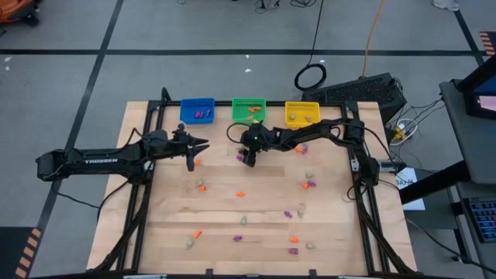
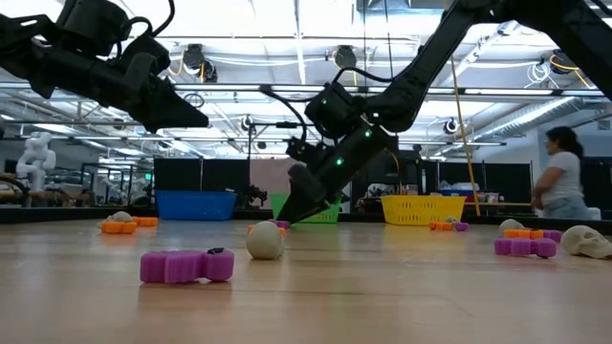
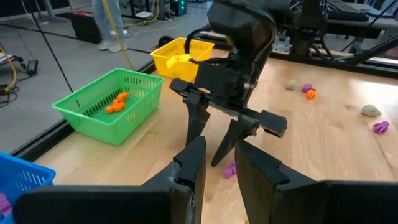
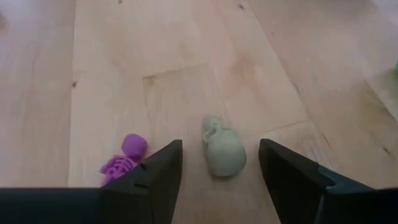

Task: Sort Halloween decoration
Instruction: Put the grey skull toy into the yellow basket

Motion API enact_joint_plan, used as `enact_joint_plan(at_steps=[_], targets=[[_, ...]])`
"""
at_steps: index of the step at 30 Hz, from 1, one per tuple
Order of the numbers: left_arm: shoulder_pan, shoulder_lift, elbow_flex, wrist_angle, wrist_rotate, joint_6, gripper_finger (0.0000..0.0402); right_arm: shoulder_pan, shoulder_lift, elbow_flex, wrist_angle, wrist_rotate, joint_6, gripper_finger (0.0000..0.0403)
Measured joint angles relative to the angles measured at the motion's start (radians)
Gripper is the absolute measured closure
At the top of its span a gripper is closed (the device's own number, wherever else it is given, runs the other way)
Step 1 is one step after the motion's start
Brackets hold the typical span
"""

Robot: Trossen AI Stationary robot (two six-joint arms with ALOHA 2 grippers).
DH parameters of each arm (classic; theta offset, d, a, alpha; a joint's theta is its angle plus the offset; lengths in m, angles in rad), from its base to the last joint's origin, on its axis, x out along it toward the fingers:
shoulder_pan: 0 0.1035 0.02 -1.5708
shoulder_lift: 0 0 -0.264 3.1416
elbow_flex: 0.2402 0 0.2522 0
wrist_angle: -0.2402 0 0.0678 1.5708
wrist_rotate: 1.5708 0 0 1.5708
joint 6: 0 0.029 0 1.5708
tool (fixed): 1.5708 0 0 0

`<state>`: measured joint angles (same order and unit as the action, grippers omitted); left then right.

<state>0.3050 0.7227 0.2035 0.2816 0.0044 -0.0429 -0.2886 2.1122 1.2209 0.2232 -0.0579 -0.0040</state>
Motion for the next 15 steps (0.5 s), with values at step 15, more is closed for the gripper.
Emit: enact_joint_plan(at_steps=[15], targets=[[0.000, 0.000, 0.000, -0.002, -0.005, 0.003, 0.0318, 0.013, 0.018, 0.001, 0.026, -0.015, 0.014, 0.0342]])
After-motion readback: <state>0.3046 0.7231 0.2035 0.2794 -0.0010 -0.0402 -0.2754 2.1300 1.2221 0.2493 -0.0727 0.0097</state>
